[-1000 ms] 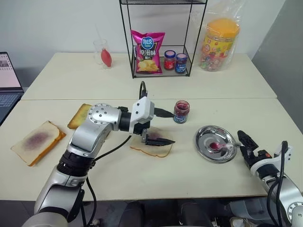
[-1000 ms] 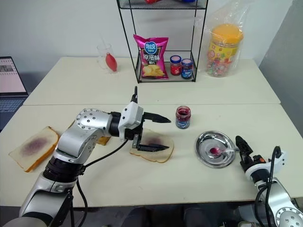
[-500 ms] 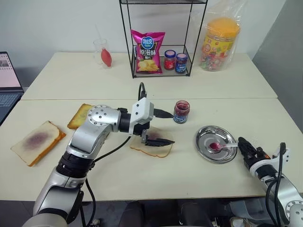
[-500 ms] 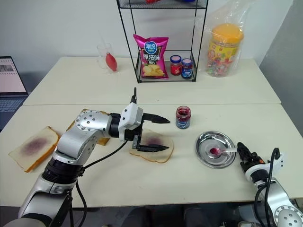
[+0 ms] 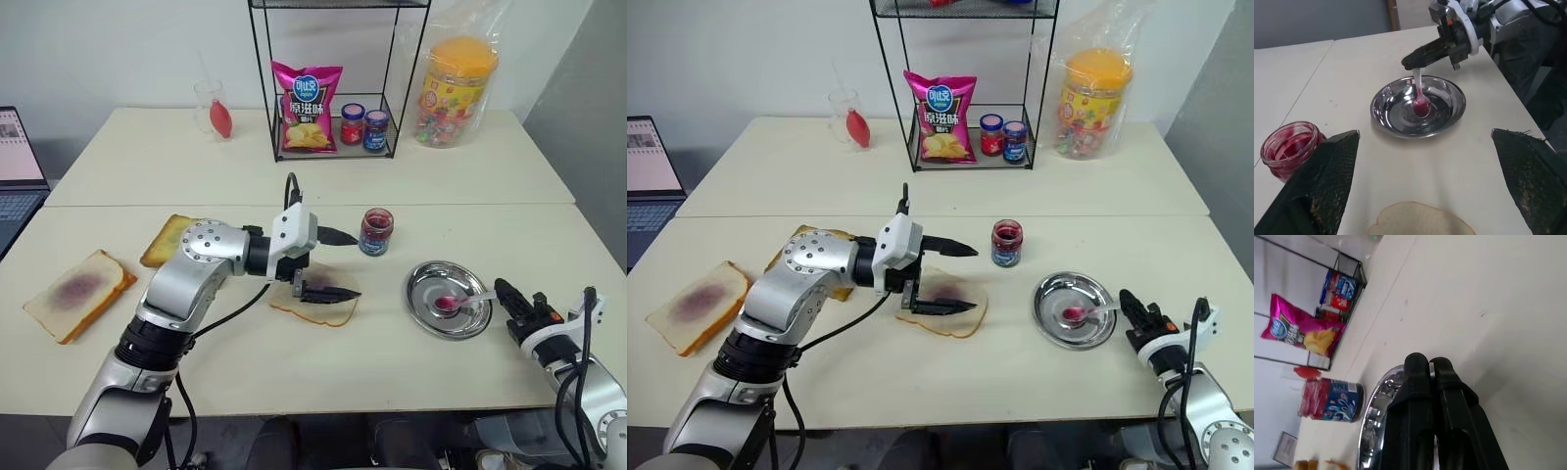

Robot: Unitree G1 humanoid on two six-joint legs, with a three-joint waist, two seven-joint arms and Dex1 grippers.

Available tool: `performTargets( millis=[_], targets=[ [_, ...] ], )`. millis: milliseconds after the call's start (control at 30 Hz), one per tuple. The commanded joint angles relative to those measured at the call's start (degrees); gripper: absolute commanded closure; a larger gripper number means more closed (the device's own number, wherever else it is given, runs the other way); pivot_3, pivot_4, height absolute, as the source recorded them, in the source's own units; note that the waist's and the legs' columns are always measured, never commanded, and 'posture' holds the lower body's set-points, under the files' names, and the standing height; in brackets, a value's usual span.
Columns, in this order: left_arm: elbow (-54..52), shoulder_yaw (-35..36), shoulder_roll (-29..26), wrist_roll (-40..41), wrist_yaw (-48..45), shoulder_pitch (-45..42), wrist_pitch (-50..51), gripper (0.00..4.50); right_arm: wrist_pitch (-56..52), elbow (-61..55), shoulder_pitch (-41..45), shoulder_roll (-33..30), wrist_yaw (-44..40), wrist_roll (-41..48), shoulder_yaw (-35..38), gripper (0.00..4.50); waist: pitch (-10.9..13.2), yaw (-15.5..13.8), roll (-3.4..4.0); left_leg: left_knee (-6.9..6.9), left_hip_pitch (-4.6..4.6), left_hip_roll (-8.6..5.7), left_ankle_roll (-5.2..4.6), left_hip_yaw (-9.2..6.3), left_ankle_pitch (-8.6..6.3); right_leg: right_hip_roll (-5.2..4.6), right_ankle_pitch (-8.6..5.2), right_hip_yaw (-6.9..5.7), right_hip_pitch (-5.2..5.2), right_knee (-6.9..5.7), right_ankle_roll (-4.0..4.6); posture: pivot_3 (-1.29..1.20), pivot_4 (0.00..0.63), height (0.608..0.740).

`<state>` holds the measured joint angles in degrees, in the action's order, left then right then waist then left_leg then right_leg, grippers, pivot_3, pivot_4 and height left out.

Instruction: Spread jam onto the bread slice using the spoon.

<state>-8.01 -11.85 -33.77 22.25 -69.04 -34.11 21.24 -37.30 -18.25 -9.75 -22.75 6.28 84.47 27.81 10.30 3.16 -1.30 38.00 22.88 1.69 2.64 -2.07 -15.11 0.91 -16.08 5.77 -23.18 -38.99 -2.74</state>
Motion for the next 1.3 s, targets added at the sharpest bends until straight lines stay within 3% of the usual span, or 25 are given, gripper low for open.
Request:
performTargets(
  millis=[33, 200, 467, 800, 1300],
  targets=[
    [-0.30, 5.23, -1.72, 2.22, 2.41, -0.15, 2.72, 0.00, -2.21, -8.00, 1.49, -6.34, -0.05, 2.10, 1.77, 4.47, 0.05, 0.03, 0.09, 0.00, 0.01, 0.00, 0.00, -0.01, 0.00, 0.00, 0.00, 0.00, 0.00, 0.00, 0.00, 0.00, 0.150, 0.740],
    [1.70, 8.69, -2.84, 1.92, 5.46, 0.78, 3.61, 0.00, -3.73, -10.16, 11.17, -14.26, 2.74, 6.13, 0.13, 4.47, 0.06, 0.36, 0.10, 0.02, -0.05, 0.01, -0.01, 0.03, 0.01, 0.01, 0.01, 0.05, -0.02, -0.05, 0.00, 0.00, 0.150, 0.740],
    [0.19, 8.73, -0.60, 0.83, 11.05, 2.97, 3.23, 0.00, -5.06, -3.96, 29.65, -14.95, 5.50, 4.57, -8.21, 4.47, 0.09, -0.10, 0.04, 0.00, 0.09, -0.01, -0.07, -0.07, 0.04, 0.00, 0.09, -0.05, -0.03, 0.04, 0.13, 0.00, 0.150, 0.740],
    [-1.52, 7.10, 1.14, -0.56, 14.12, 4.05, 2.79, 0.00, -4.74, 6.76, 42.44, -12.18, -4.13, -12.91, -17.26, 4.47, 0.10, -0.59, 0.03, -0.06, 0.12, -0.01, -0.08, -0.03, 0.04, -0.05, 0.18, -0.10, -0.11, 0.04, 0.29, 0.00, 0.150, 0.740],
    [-3.14, 8.12, 2.38, -0.33, 18.23, 5.33, 3.54, 0.00, -2.76, 10.85, 48.52, -6.28, -15.13, -33.55, -23.41, 4.47, 0.10, -0.55, 0.04, -0.04, 0.12, -0.02, -0.07, -0.06, 0.04, -0.06, 0.19, -0.13, -0.11, 0.02, 0.29, 0.00, 0.150, 0.740]
  ],
)
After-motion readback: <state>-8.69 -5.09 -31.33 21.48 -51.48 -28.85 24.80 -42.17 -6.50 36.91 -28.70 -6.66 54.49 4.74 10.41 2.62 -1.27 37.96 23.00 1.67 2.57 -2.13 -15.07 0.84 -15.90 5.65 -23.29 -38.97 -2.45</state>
